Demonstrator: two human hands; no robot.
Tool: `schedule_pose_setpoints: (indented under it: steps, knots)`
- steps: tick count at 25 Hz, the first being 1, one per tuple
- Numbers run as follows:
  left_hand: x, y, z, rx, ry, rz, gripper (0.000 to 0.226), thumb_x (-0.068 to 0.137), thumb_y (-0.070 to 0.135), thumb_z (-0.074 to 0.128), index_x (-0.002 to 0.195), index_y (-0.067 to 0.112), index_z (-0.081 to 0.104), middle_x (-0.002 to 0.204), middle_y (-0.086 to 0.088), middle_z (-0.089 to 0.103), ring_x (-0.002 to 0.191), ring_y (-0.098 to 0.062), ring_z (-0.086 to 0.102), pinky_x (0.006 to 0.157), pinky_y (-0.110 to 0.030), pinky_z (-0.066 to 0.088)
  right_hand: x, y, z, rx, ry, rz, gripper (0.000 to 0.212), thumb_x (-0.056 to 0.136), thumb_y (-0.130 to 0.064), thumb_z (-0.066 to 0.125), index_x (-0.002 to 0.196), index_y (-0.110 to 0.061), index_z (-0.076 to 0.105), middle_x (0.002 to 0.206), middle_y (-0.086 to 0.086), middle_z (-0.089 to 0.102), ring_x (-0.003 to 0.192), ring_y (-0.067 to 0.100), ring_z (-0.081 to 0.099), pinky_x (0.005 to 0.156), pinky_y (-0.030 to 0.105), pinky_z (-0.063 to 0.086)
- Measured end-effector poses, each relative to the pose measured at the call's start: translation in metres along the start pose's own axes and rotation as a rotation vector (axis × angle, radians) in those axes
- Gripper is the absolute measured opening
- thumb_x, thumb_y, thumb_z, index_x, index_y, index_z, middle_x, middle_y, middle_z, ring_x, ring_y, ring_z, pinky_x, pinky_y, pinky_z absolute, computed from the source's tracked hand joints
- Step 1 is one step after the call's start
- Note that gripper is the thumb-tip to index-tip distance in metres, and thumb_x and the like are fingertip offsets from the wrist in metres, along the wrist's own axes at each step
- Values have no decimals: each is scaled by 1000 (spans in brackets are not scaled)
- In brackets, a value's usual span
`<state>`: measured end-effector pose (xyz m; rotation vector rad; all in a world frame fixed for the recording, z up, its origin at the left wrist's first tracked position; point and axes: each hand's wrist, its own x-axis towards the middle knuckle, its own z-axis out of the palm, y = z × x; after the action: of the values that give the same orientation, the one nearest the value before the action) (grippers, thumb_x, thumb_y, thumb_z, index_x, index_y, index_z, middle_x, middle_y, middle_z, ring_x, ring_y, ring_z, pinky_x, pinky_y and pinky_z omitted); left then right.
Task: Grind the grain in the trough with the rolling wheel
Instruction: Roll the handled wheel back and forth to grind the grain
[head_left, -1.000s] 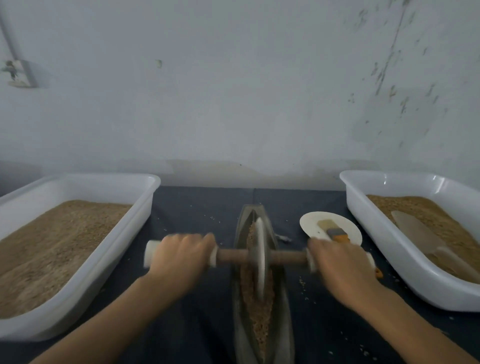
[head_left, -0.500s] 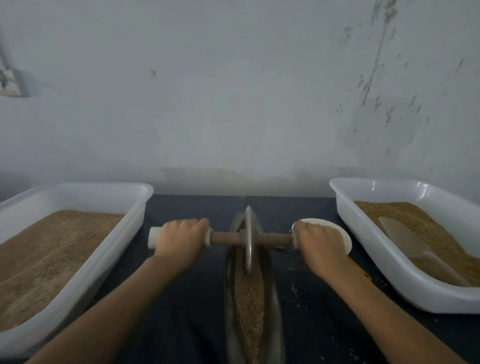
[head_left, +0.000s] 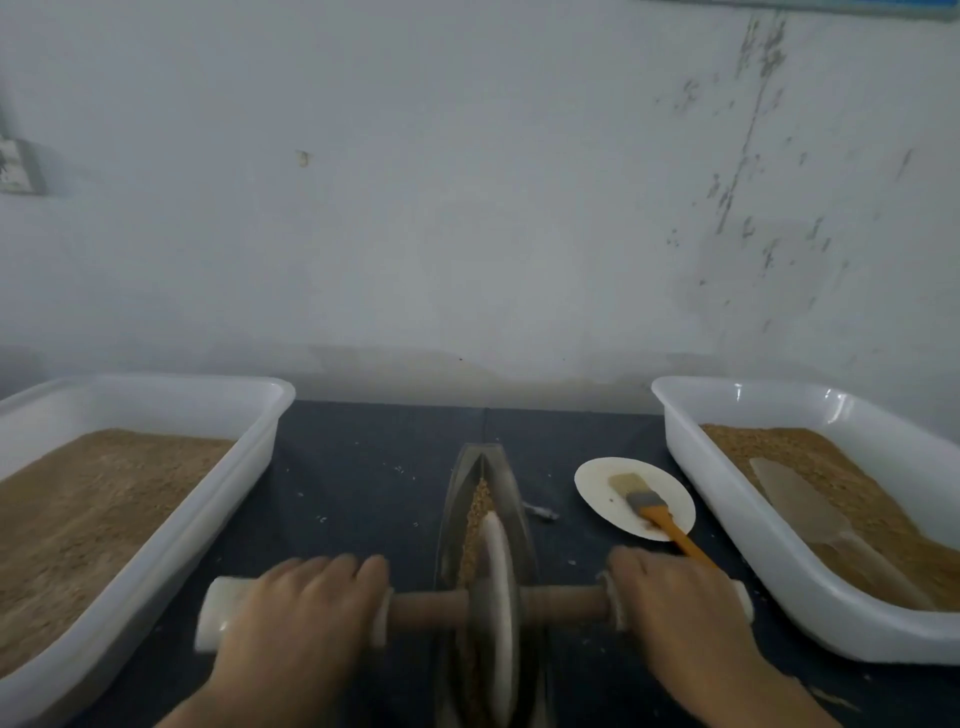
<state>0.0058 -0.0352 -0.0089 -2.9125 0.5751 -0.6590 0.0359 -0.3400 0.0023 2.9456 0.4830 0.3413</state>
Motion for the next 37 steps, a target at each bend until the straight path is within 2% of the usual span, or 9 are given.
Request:
schedule_pose_setpoints:
  steps: [3, 8, 11, 15, 21, 26, 31, 34, 37]
  knots:
    - [67, -11, 9, 124, -151, -172, 17, 87, 31, 58, 96, 30, 45, 95, 8, 60, 85, -15, 60, 69, -30, 40, 47, 3, 21, -28, 53, 138, 14, 89, -28, 57, 100, -27, 48, 74, -9, 47, 68, 12, 50, 53, 25, 37]
    - [99, -16, 6, 136, -164, -152, 10, 90, 28, 54, 98, 25, 49, 100, 2, 64, 91, -21, 62, 75, -34, 46, 57, 10, 24, -44, 34, 136, 15, 85, -22, 59, 94, -25, 47, 72, -4, 53, 70, 19, 57, 63, 37, 50]
    - [32, 1, 1, 69, -71, -70, 26, 71, 31, 71, 87, 28, 51, 80, 5, 62, 71, -16, 63, 62, -30, 47, -3, 3, 20, -43, 119, 0, 37, 64, -26, 79, 76, -29, 44, 58, -7, 49, 50, 11, 52, 45, 27, 39]
    - [-12, 6, -8, -72, 65, 71, 41, 34, 31, 77, 61, 29, 46, 50, 11, 43, 38, -10, 47, 40, -23, 24, -32, -8, 3, -7, 233, -113, 52, 20, -21, 87, 58, -22, 52, 44, -3, 46, 33, 11, 42, 35, 24, 30]
    - [79, -14, 23, 47, -146, -199, 19, 87, 36, 55, 85, 31, 37, 82, 10, 54, 69, -13, 49, 64, -29, 38, 54, -2, 4, -163, 106, 29, 20, 85, -19, 61, 101, -19, 50, 89, -1, 63, 70, 16, 58, 55, 28, 38]
    - [64, -14, 16, 46, -203, -175, 21, 87, 39, 54, 83, 36, 34, 79, 12, 49, 67, -9, 44, 64, -27, 33, 42, 1, 2, -62, -13, -12, 21, 86, -23, 61, 103, -21, 49, 87, -4, 60, 69, 17, 55, 62, 30, 42]
    - [-13, 4, -11, 172, -190, -145, 29, 63, 69, 52, 73, 52, 31, 62, 22, 37, 49, 7, 25, 47, -15, 12, -33, -7, 0, 27, 138, -191, 44, 39, -28, 87, 72, -22, 60, 59, 0, 58, 47, 11, 54, 45, 30, 50]
    - [10, 3, -9, 129, -167, -160, 35, 63, 59, 65, 71, 41, 37, 61, 18, 38, 51, 4, 38, 50, -17, 19, -6, -7, 0, -65, -60, -71, 27, 82, -29, 64, 105, -23, 51, 98, -4, 62, 80, 13, 59, 73, 29, 49]
    - [63, -10, 13, 62, -217, -216, 20, 87, 40, 55, 85, 35, 36, 83, 12, 54, 70, -9, 51, 64, -26, 35, 46, -3, 5, -132, 46, 5, 22, 88, -22, 57, 108, -20, 47, 98, -2, 61, 74, 15, 54, 62, 27, 40]
